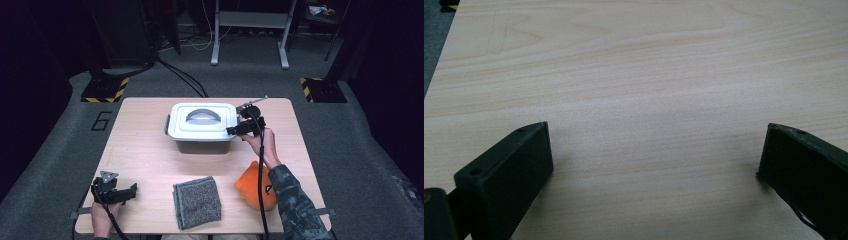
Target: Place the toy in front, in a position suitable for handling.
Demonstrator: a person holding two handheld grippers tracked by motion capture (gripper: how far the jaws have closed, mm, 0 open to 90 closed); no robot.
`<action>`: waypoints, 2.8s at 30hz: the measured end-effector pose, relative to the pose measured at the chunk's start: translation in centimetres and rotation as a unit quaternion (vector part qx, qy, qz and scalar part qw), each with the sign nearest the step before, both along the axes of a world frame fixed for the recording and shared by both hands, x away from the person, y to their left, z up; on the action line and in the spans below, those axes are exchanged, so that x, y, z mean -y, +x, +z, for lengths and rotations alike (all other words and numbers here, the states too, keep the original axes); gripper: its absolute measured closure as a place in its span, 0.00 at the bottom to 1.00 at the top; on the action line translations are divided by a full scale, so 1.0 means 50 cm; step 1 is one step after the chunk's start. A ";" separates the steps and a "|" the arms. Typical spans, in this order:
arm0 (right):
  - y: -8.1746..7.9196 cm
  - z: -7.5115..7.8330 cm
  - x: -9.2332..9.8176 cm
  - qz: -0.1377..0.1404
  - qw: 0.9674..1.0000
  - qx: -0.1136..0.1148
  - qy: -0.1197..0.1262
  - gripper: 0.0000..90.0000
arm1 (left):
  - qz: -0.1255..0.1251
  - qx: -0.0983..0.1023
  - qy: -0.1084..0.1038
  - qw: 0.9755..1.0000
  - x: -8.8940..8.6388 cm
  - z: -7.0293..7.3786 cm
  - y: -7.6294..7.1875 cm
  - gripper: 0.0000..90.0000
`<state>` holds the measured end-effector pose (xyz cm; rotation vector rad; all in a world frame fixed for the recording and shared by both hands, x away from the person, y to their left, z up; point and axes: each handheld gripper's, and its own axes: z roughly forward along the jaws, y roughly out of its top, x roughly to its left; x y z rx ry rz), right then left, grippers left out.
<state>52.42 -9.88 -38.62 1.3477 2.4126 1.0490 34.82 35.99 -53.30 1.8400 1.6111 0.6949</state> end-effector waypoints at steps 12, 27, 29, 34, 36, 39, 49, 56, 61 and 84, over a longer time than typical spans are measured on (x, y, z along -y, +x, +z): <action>-0.017 -0.008 -0.012 0.042 0.999 -0.012 -0.024 0.28 | 0.000 0.000 0.000 1.000 0.000 0.000 0.000 0.00; -0.022 -0.006 -0.022 0.046 0.998 -0.004 -0.039 0.31 | 0.000 0.001 -0.001 1.000 0.000 0.000 0.000 0.00; -0.021 -0.006 -0.026 0.045 0.998 -0.001 -0.041 0.31 | 0.000 0.000 -0.001 1.000 0.000 0.000 0.000 0.00; -0.017 -0.006 -0.032 0.040 0.998 0.003 -0.039 0.32 | 0.000 0.000 0.000 1.000 0.000 0.000 0.000 0.00; -0.014 -0.006 -0.033 0.043 0.998 0.002 -0.039 0.32 | 0.000 0.000 0.000 1.000 0.000 0.000 0.000 0.00; -0.012 -0.007 -0.038 0.035 0.999 0.005 -0.039 0.33 | 0.000 0.000 -0.001 1.000 0.000 0.000 0.000 0.00; -0.005 -0.005 -0.060 0.033 0.999 0.000 -0.039 0.36 | 0.000 0.001 -0.001 1.000 0.000 0.000 0.000 0.00; -0.001 -0.006 -0.079 0.033 0.998 -0.001 -0.045 0.36 | 0.000 0.000 -0.001 1.000 0.000 0.000 0.000 0.00; 0.003 -0.008 -0.090 0.034 0.998 -0.002 -0.044 0.36 | 0.000 0.000 -0.001 1.000 0.000 0.000 0.000 0.00; 0.020 -0.029 -0.113 0.027 0.999 -0.014 -0.044 0.38 | 0.000 0.000 -0.001 1.000 0.000 0.000 0.000 0.00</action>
